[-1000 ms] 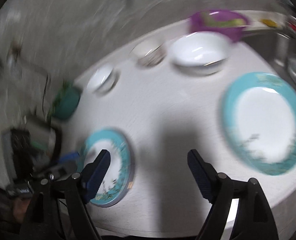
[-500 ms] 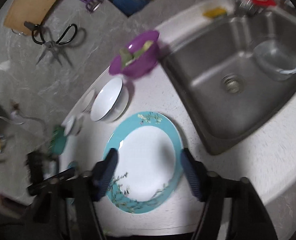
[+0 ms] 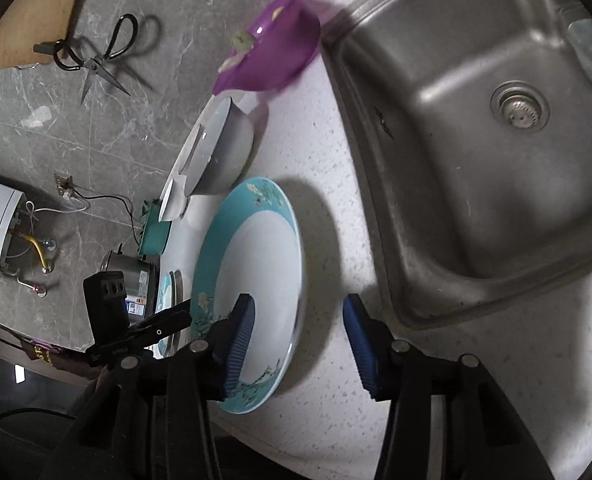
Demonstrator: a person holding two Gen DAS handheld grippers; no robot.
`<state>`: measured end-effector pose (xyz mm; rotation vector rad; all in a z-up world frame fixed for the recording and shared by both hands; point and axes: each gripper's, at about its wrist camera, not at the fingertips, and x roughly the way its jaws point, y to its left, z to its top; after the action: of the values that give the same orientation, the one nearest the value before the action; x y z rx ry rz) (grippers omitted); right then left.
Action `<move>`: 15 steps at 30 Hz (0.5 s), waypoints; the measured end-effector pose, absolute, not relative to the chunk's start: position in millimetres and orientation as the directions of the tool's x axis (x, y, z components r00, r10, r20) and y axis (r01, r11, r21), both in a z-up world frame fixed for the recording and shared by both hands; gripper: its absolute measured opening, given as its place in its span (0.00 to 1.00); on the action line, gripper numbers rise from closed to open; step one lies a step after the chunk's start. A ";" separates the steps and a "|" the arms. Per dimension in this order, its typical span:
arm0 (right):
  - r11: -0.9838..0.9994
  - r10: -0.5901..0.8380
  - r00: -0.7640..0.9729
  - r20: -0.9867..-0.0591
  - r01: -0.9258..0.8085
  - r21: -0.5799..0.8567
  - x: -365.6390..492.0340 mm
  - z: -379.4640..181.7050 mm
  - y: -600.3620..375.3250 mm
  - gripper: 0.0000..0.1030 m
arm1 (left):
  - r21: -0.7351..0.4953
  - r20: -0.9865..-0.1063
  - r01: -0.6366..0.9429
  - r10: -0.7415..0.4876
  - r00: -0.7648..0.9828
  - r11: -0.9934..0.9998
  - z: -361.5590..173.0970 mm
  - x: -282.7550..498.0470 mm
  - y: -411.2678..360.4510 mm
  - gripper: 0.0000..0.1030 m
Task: Organize plates and bowls
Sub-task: 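Move both grippers to the large teal-rimmed plate by the sink and grip its rim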
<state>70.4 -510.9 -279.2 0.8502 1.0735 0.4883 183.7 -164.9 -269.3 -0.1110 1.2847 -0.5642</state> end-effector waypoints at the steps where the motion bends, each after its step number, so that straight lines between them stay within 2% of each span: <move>1: 0.592 0.725 0.413 -0.551 0.035 0.805 73.0 -281.2 -509.4 0.49 | -0.375 -0.873 0.338 -0.451 0.184 0.863 -270.0 184.3 -168.1 0.98; 10: 0.583 0.763 0.371 -0.529 -0.043 0.811 84.8 -286.7 -497.5 0.46 | -0.281 -0.899 0.364 -0.376 0.225 0.888 -275.8 186.0 -189.3 0.98; 15: 0.582 0.772 0.342 -0.535 -0.043 0.812 88.7 -287.0 -495.5 0.50 | -0.266 -0.909 0.360 -0.358 0.216 0.894 -274.8 192.3 -196.6 0.95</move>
<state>88.7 -495.5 -287.0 0.7985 1.1037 0.6104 192.3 -196.6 -274.8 0.0022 1.2583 -0.4972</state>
